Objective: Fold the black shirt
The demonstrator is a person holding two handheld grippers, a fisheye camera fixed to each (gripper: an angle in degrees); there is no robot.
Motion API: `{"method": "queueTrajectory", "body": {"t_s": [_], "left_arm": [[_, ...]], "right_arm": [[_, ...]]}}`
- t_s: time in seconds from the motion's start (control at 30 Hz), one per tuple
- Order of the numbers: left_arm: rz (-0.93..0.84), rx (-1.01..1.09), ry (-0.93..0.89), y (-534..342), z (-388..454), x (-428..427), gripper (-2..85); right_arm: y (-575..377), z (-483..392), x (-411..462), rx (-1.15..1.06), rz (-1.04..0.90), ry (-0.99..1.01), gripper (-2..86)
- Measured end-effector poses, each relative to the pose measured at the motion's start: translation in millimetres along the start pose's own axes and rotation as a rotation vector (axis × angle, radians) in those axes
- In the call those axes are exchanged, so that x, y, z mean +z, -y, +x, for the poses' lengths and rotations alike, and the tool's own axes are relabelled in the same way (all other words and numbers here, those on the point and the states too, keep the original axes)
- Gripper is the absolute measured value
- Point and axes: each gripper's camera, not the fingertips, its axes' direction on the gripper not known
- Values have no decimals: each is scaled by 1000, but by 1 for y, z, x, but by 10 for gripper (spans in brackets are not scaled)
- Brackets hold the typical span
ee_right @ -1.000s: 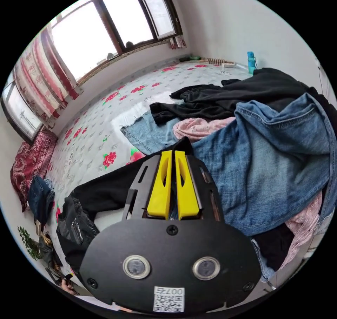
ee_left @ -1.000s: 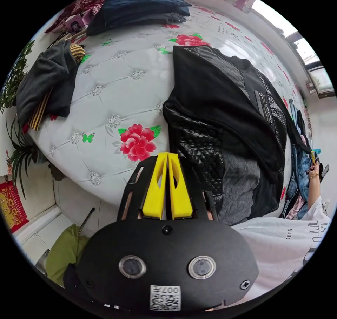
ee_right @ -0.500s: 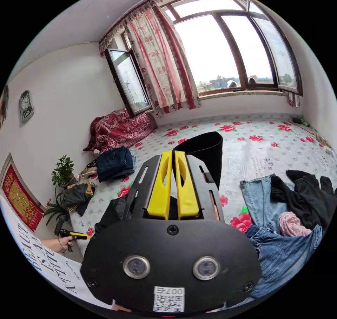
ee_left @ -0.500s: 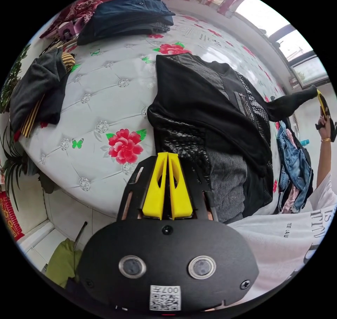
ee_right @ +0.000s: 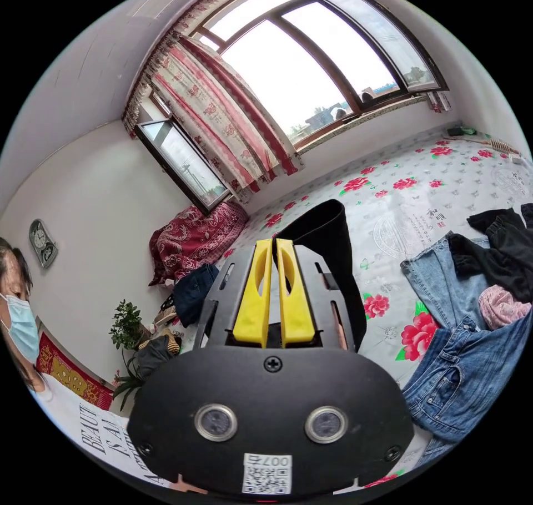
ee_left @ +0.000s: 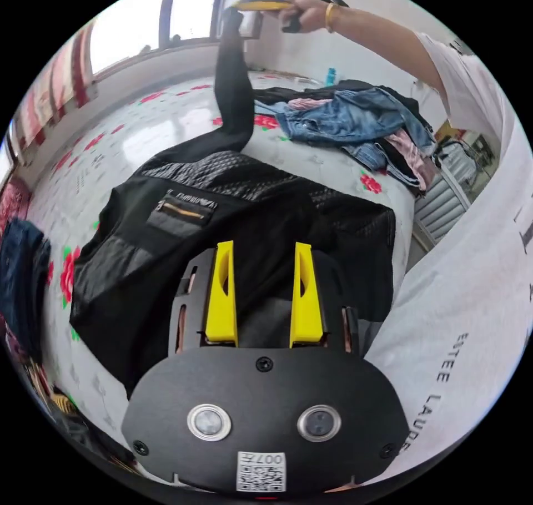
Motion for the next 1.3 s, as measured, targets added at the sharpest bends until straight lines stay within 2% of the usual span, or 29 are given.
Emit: {"method": "queueTrajectory", "body": {"t_s": [0.07,0.1,0.13,0.17,0.2,0.27,0.33,0.37,0.4,0.43,0.47,0.53,0.7,0.77,0.83,1.0,1.1,1.2,1.3], "left_arm": [[-136,77,82,8,7,46,131],[-71,117,83,3,5,47,113],[-43,79,98,-3,-5,43,42],[-48,57,94,-6,-12,42,6],[-22,3,29,-16,-30,34,0],[120,-156,-156,-43,-73,11,-6],[417,-488,-389,-115,-149,-35,-9],[501,-563,-423,-139,-167,-50,-9],[676,-676,-437,-191,-194,-83,-9],[828,-760,-394,-244,-212,-120,-9],[889,-793,-355,-270,-218,-140,-10],[1065,-909,-138,-367,-225,-215,-10],[1312,-1106,247,-517,-190,-301,-10],[1349,-1197,331,-558,-178,-305,-10],[1349,-1272,380,-593,-172,-300,-10],[1376,-1372,312,-623,-184,-266,-10],[1407,-1368,277,-627,-185,-252,-10],[1395,-1356,271,-629,-183,-246,-10],[1397,-1339,266,-627,-177,-241,-10]], "right_arm": [[1,4,-2,21,7,-35,-2],[2,6,-3,34,10,-51,-2],[5,8,-3,42,12,-56,-2],[6,9,-2,42,12,-57,-2],[10,8,1,37,12,-61,-1],[18,2,10,14,11,-75,-1],[30,-19,33,-41,-15,-80,-1],[33,-26,41,-59,-25,-73,-1],[39,-44,56,-108,-47,-51,-1],[43,-67,73,-172,-70,-26,-1],[44,-80,82,-209,-82,-13,-1],[41,-138,117,-365,-133,41,-1],[-13,-248,182,-646,-231,206,-1],[-51,-278,215,-714,-310,250,-2],[-115,-302,275,-716,-490,292,-2],[-265,-307,404,-735,-982,173,-1],[-269,-314,410,-685,-975,229,1],[-260,-328,402,-755,-936,265,8],[-274,-331,412,-765,-1116,405,26]]}}
